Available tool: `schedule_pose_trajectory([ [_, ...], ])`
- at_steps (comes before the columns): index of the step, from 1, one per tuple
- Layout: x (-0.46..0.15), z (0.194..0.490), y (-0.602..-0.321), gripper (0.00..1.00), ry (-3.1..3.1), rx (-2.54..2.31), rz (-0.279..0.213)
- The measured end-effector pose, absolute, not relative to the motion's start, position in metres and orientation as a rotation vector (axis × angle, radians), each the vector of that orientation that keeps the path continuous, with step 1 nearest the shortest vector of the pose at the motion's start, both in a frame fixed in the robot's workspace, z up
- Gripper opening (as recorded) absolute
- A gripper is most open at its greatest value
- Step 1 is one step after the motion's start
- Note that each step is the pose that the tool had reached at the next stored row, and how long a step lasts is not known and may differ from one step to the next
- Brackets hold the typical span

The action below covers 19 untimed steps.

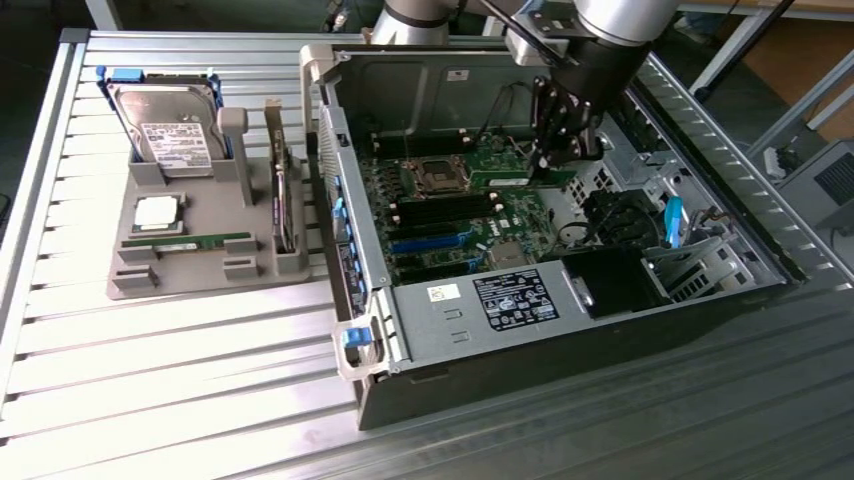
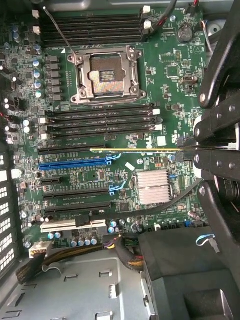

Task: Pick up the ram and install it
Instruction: 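Insert the ram into the slot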

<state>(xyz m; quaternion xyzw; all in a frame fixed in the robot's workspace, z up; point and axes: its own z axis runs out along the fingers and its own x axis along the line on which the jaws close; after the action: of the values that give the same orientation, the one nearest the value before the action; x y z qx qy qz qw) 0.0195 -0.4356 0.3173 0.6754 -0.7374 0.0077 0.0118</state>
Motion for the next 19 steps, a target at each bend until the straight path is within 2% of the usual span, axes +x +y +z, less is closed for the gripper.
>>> schedule_pose_trajectory([
  [19,0.0195,0.3114,-0.4356,0.11,-2.299,2.106,0.024],
])
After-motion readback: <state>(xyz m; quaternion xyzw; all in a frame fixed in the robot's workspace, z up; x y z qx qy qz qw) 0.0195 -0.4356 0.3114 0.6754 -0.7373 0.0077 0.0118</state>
